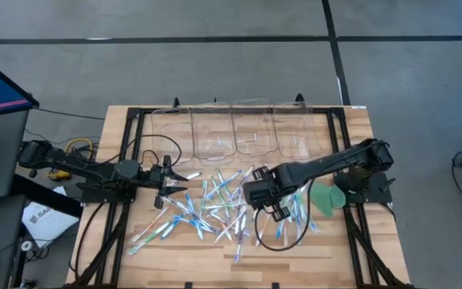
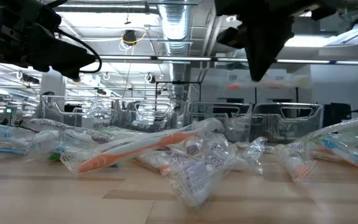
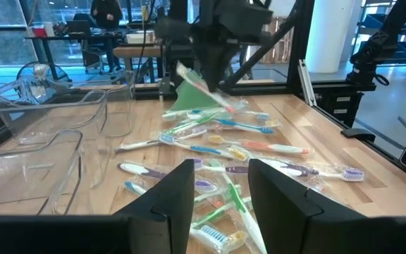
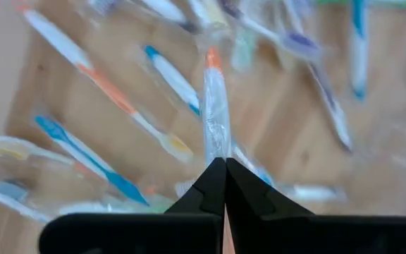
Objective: Pick & Place Toothbrushes
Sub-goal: Put the orange toothbrush into the right transparent bin
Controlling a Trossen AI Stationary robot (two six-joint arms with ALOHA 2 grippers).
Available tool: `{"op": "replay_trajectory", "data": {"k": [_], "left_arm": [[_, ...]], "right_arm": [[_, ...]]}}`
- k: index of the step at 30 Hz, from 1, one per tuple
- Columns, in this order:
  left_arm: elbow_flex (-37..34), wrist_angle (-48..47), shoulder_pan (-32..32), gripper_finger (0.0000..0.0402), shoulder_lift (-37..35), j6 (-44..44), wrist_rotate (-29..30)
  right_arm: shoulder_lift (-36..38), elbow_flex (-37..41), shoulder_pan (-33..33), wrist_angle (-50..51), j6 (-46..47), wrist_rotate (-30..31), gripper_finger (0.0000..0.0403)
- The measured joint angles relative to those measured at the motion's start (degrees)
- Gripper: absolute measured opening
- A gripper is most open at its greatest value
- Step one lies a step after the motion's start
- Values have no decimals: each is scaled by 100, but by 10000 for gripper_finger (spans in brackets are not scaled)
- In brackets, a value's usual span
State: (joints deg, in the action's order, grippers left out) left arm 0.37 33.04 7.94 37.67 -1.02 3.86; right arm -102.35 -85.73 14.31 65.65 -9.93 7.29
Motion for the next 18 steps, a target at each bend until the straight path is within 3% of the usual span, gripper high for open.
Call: {"op": "replay_trajectory", "data": {"k": [9,14,18], "left_arm": [[-1,0,0,129,0,0,-2],[1,0,0,129,0,0,-2],[-1,0,2,129,0,0,-4]], "right_arm": [[264,-119,119,1217,1102,502,0],[937,-46,257,1214,1296,563,0],[1605,-48,417,1186,1512,1011,0]]}}
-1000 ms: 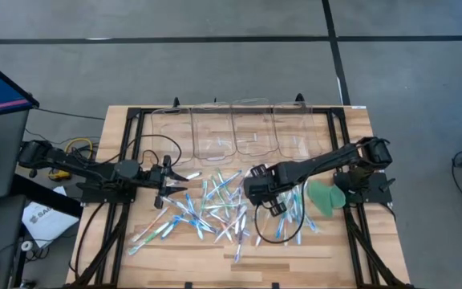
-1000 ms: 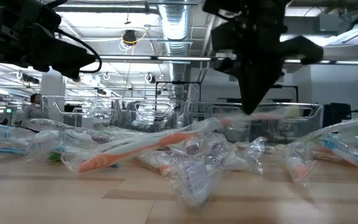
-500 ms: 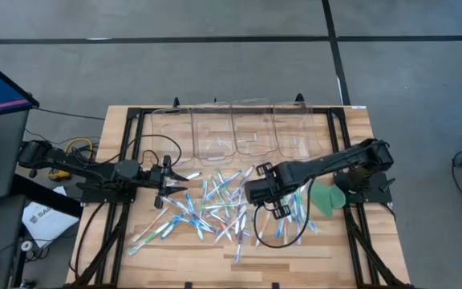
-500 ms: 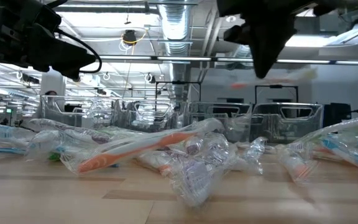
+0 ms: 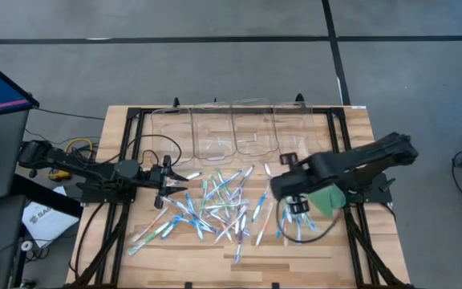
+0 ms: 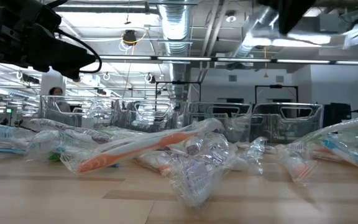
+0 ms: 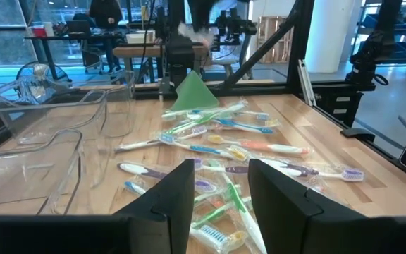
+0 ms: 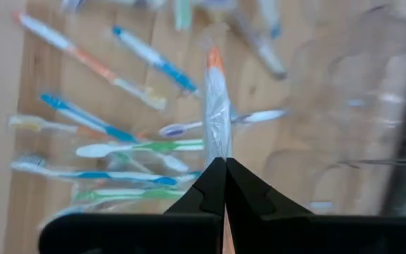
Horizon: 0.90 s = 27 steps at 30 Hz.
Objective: Pick & Place Toothbrushes
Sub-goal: Put the orange toothbrush into the right transparent bin
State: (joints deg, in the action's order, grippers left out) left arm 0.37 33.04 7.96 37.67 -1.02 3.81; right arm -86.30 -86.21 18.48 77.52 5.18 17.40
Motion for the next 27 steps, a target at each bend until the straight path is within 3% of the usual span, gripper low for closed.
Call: {"op": "replay_trajectory", "data": {"k": [12,27], "left_arm": [[1,0,-2,129,0,-15,0],[-1,0,-2,129,0,-17,0]], "right_arm": [[1335,-7,-311,-224,1676,1672,0],[1504,-7,-2299,-251,1650,1665,0]]}}
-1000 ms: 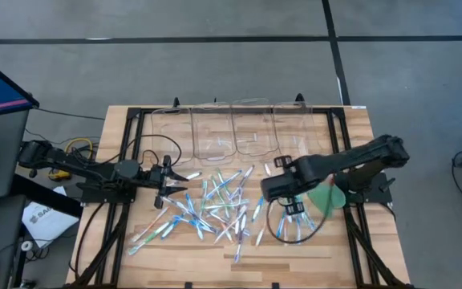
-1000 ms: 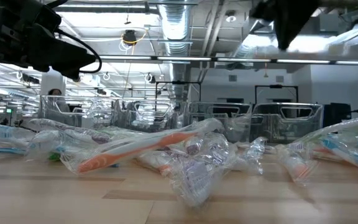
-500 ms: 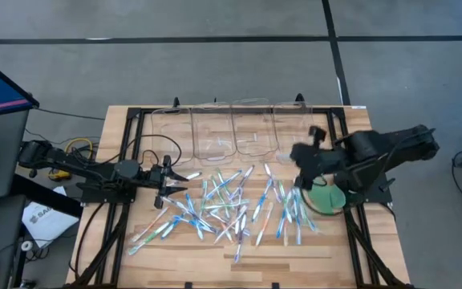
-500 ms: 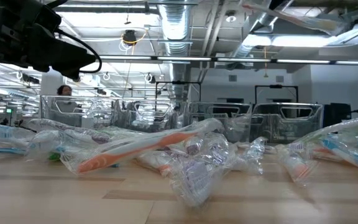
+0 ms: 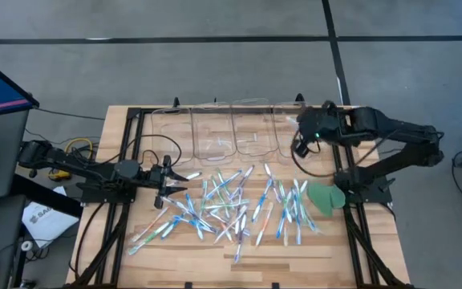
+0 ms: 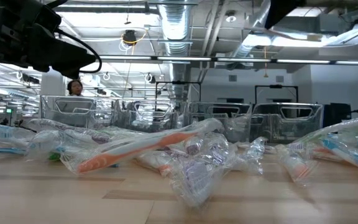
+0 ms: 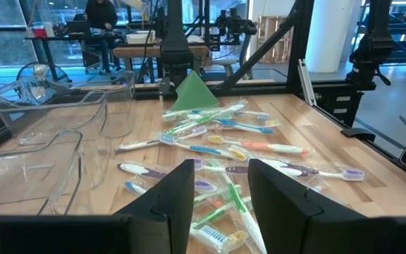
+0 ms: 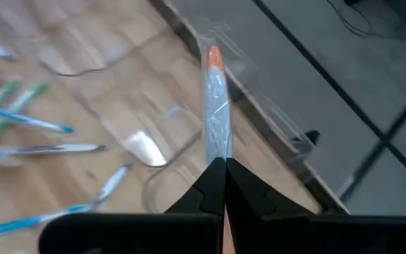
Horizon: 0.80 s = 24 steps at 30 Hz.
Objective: Pick & Place Toothbrushes
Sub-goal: Put the orange toothbrush into the right transparent bin
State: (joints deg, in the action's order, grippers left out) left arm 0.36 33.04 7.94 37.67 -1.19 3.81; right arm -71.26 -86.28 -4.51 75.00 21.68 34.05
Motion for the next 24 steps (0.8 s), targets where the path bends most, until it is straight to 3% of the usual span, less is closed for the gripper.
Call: {"op": "replay_trajectory", "data": {"k": [8,14,24], "left_arm": [[2,-7,0,129,0,0,0],[0,-32,0,129,2,0,0],[1,-46,1,129,2,-1,1]], "right_arm": [[9,88,-1319,-347,-532,-622,0],[2,819,-2102,-1245,-942,-1481,0],[-323,1966,-2872,-2109,-956,-1777,0]]}}
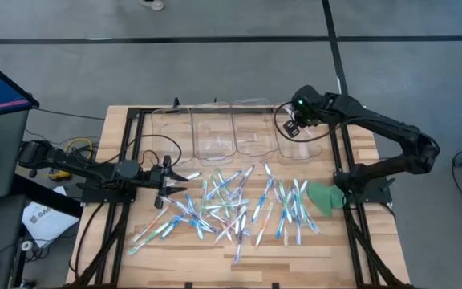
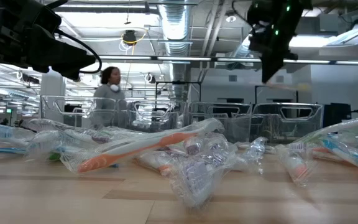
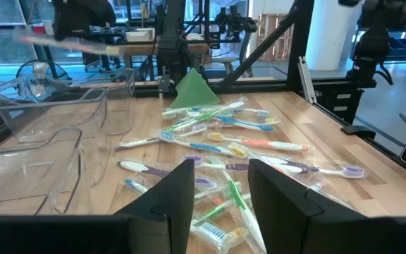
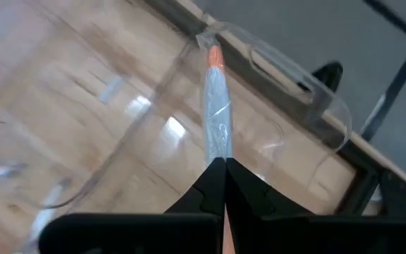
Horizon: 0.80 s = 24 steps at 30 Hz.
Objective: Pick & Place Toothbrushes
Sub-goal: Put the orange toothbrush into the right transparent bin, then put the blue toothbrush into the middle right transparent bin
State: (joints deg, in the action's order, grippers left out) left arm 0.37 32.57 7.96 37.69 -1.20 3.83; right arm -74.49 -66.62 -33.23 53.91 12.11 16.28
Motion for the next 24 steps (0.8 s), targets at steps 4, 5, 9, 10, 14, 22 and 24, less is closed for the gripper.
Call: {"op": "replay_trajectory", "data": {"k": [4,5,9,10,14,22,24], "left_arm": [[1,0,-1,129,0,1,32],[-1,1,-1,129,0,1,36],[1,2,-1,129,0,1,48],[0,2,1,129,0,1,51],[-1,1,-1,129,0,1,69],[1,-13,-1,129,0,1,67],[0,-17,0,129,0,1,67]], "right_arm": [[-168,259,-137,-292,-13,-270,0],[-238,300,-145,-295,-13,-298,0],[-532,323,-157,-407,-59,-294,0],[-619,329,-160,-377,-65,-295,0],[-975,329,-155,-363,-67,-291,1],[-1474,331,-201,-367,-338,-274,57],[-1483,329,-214,-356,-351,-274,82]]}}
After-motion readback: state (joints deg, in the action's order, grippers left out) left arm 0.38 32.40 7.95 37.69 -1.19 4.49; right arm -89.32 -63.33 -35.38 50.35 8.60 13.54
